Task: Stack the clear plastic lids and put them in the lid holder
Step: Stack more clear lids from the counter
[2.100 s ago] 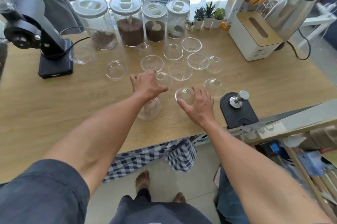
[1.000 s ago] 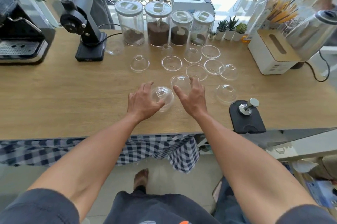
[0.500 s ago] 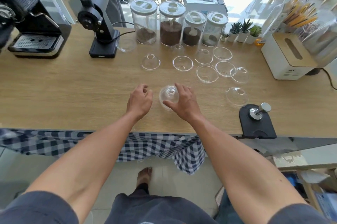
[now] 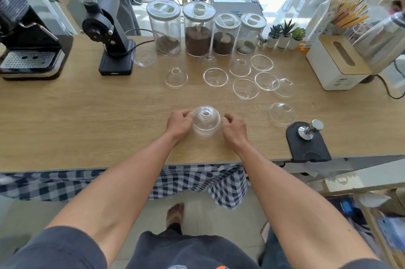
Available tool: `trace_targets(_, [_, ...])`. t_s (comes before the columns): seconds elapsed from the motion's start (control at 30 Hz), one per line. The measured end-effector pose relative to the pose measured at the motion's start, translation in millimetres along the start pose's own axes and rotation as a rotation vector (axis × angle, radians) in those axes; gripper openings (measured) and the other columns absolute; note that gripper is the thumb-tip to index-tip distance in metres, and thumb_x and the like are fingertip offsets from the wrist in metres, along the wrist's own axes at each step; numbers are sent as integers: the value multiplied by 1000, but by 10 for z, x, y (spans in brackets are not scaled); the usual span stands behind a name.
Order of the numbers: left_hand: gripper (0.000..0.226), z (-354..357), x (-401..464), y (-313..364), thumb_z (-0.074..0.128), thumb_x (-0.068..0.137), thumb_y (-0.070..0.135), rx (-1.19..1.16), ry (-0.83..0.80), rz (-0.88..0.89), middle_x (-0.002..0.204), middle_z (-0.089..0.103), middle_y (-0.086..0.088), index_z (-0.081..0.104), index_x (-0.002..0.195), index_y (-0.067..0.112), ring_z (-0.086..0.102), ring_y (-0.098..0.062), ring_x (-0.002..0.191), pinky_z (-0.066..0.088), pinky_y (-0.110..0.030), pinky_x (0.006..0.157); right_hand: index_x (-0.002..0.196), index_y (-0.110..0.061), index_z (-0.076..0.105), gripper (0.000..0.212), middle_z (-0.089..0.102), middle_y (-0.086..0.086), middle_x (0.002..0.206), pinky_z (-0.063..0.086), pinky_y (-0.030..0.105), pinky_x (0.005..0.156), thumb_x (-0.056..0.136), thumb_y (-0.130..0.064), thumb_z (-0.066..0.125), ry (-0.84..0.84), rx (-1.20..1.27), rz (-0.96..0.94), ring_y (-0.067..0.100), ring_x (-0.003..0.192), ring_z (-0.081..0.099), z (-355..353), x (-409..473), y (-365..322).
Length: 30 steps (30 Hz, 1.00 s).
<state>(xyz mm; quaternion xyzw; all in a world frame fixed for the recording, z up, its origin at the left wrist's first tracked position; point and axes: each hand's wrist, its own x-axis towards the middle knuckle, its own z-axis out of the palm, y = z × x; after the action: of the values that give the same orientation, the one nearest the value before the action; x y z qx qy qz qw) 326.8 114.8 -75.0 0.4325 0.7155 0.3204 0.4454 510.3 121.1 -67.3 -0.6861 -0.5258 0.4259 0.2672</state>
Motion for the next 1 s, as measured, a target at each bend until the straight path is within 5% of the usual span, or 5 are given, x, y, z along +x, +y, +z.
trace_targets(0.13, [36,-18,102,-42,64,73,32,-76,-39,-99,99,81,5,83,103,28,74,-19,101,60,-40,95,121,-11,76,31,74,-1,110,46,21,84,100,-5,55,-63,54,6,14,108,64,-26,-7,-50])
trace_targets(0.43, [34,-73,171,-25,68,60,30,-190,-54,-153,89,80,2,84,90,24,65,-15,78,57,-34,79,112,-10,79,28,75,1,110,51,30,96,94,-3,58,-62,144,93,10,104,64,42,32,-129])
trace_targets(0.57, [24,-52,200,41,67,67,25,-221,-46,-125,89,80,0,81,87,23,65,-16,79,57,-34,82,60,-22,52,41,53,-1,68,39,30,62,97,-5,48,57,168,138,15,66,46,161,48,-196])
trace_targets(0.77, [16,-76,353,-16,71,82,14,-220,-61,-91,89,80,8,80,89,25,74,-15,91,62,-35,88,122,-6,75,29,74,2,113,53,25,91,97,-4,61,73,251,130,14,107,64,258,-14,-261])
trace_targets(1.0, [22,-346,284,-54,72,85,3,-346,-106,-11,97,79,0,77,94,22,71,-16,88,57,-32,78,110,-15,75,18,77,1,106,62,32,89,94,-8,71,101,371,134,19,103,73,461,-153,-333])
